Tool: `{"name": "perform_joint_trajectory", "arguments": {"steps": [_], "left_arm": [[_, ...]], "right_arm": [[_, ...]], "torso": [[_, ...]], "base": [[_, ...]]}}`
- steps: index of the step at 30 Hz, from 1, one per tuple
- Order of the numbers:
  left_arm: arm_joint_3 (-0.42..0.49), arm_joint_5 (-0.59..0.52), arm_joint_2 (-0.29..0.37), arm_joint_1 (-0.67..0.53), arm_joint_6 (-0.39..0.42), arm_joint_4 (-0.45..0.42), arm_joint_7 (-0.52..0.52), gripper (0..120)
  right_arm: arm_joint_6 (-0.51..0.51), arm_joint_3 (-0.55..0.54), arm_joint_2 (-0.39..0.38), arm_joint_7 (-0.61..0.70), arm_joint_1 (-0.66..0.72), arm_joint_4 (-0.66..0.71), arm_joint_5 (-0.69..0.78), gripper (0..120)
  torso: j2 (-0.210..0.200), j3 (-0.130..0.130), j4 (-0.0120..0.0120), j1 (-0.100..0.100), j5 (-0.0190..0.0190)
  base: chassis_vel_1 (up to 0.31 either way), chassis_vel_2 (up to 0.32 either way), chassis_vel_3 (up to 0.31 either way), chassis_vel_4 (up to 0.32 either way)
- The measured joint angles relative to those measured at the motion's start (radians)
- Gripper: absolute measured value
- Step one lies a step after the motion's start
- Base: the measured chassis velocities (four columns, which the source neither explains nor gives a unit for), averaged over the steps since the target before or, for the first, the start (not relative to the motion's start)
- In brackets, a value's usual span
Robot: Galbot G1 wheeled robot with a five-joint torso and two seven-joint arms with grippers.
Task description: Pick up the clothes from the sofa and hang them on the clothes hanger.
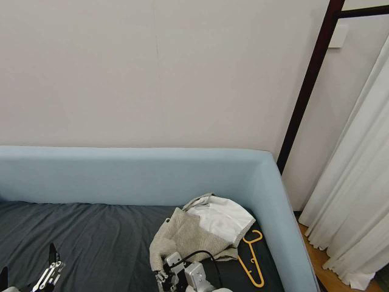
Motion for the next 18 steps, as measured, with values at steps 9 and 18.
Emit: {"name": "perform_joint_trajectory", "arguments": {"steps": [9, 18], "left_arm": [[0.008, -0.002, 0.006, -0.012, 0.011, 0.000, 0.003, 100], [0.007, -0.001, 0.007, -0.008, 0.005, 0.000, 0.003, 100]], "right_arm": [[-0.094, 0.009, 0.002, 0.030, -0.025, 0.119, 0.010, 90], [-0.080, 0.110, 0.034, 0.039, 0.011, 0.025, 0.119, 100]], "torso": [[0.000, 0.000, 0.0000, 0.000, 0.0002], [0.000, 0.000, 0.0001, 0.000, 0.0002]], "base": [[0.000, 0.000, 0.000, 0.000], [0.000, 0.000, 0.000, 0.000]]}}
